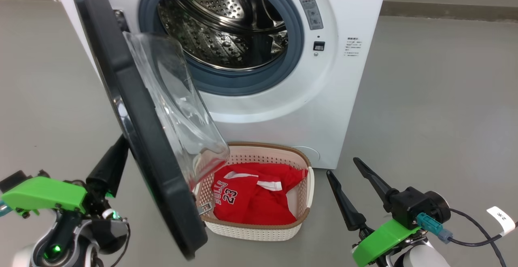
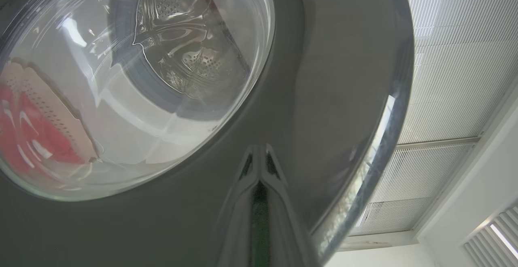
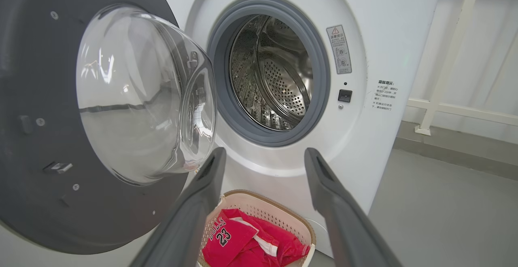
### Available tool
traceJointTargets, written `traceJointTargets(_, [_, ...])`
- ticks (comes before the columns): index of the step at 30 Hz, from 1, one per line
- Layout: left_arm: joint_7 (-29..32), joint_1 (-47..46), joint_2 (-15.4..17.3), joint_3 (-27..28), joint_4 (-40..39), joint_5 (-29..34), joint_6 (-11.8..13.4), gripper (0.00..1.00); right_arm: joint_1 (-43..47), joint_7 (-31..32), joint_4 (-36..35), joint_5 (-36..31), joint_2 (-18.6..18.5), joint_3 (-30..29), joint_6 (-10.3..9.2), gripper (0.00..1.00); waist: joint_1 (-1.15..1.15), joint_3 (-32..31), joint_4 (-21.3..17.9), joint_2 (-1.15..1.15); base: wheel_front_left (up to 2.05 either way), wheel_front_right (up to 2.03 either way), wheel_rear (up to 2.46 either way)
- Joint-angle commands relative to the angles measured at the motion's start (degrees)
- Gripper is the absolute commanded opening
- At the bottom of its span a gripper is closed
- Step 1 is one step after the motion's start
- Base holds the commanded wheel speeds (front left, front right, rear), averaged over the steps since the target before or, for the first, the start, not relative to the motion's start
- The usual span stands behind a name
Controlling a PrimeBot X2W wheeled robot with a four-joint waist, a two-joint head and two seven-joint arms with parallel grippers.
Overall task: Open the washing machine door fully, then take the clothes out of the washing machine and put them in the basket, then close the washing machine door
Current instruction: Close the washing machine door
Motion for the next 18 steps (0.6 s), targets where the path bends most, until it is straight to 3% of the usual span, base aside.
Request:
traceJointTargets(1, [0.02,-0.75,0.60,0.71,-1.93,-0.47,-0.79,0.00,-2.76,-0.36,-1.54,0.26,-0.21,1.25,0.02,1.00,0.00,0.25,-0.43,0.00,0.00,0.00,0.00])
traceJointTargets(18, [-2.29,-1.47,0.60,-1.84,-0.77,-2.47,-2.07,0.00,-3.10,-0.36,-1.82,0.46,-0.65,1.30,0.02,1.00,0.00,1.55,-2.54,0.00,0.00,0.00,0.00])
